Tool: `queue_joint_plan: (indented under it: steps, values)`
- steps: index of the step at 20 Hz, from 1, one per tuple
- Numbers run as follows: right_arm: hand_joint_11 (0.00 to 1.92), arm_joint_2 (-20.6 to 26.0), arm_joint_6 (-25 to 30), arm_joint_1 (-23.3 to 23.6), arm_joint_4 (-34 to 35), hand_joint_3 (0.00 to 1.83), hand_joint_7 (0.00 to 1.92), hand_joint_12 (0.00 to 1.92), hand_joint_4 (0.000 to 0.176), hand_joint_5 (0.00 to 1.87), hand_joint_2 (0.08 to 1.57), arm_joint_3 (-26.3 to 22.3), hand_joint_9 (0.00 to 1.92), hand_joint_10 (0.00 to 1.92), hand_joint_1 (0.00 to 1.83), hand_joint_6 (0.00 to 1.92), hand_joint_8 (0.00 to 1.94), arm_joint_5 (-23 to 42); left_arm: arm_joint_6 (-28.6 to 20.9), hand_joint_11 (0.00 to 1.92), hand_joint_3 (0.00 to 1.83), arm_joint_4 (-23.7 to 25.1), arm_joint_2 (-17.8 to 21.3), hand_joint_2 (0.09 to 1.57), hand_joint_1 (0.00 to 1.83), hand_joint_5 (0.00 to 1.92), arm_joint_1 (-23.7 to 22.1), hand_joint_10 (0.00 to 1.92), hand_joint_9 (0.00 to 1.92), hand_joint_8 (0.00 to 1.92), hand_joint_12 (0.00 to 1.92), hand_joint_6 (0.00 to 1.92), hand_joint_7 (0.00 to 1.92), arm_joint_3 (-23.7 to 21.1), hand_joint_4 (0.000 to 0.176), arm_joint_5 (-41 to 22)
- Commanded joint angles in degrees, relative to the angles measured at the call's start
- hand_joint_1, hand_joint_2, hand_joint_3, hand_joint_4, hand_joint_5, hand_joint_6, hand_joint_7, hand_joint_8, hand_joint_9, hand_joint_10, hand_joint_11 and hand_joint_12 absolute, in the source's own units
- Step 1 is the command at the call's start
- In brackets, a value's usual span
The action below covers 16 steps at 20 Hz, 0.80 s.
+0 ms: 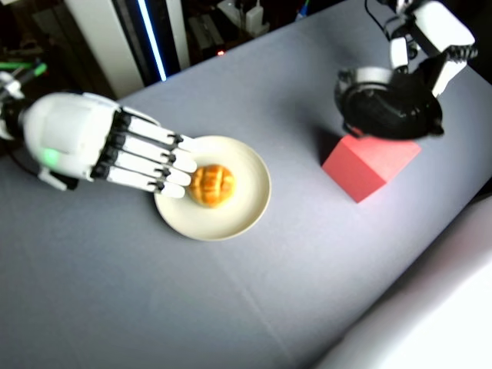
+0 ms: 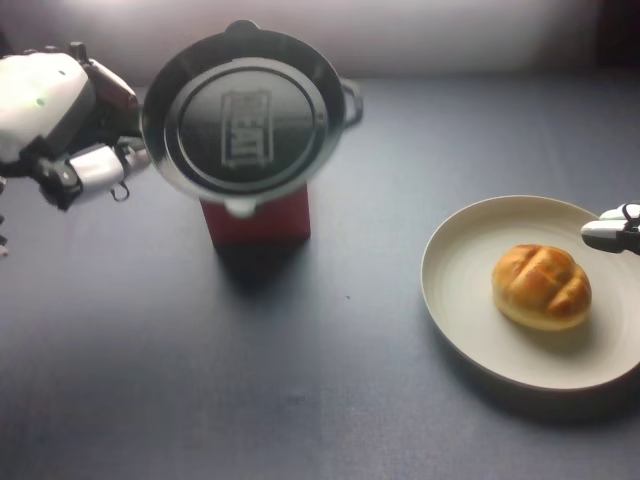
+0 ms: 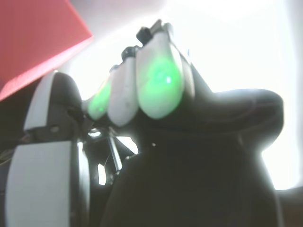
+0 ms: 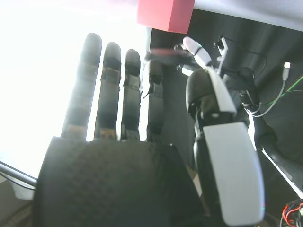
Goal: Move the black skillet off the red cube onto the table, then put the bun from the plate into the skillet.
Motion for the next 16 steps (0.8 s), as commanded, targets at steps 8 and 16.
queue_joint_plan:
  steps: [8, 16]
  values:
    - [0.48, 0.2, 0.7, 0.1, 0.8, 0.0, 0.52, 0.15, 0.022, 0.5, 1.32, 0.1, 0.51, 0.0, 0.72, 0.0, 0.01, 6.9, -2.3, 1.62, 0.0, 9.1, 6.3, 1.2, 1.44, 1.39, 8.8, 1.92, 1.59, 1.92, 1.92, 1.92, 1.49, -10.1, 0.0, -13.0]
    - [0.5, 0.3, 0.7, 0.3, 1.0, 0.0, 0.54, 0.16, 0.029, 0.5, 1.32, 0.2, 0.52, 0.0, 0.72, 0.0, 0.0, 6.9, 3.2, 1.45, 0.0, 6.3, 4.2, 1.12, 1.18, 1.1, 10.8, 1.92, 1.39, 1.92, 1.92, 1.92, 1.21, -10.5, 0.0, -4.8]
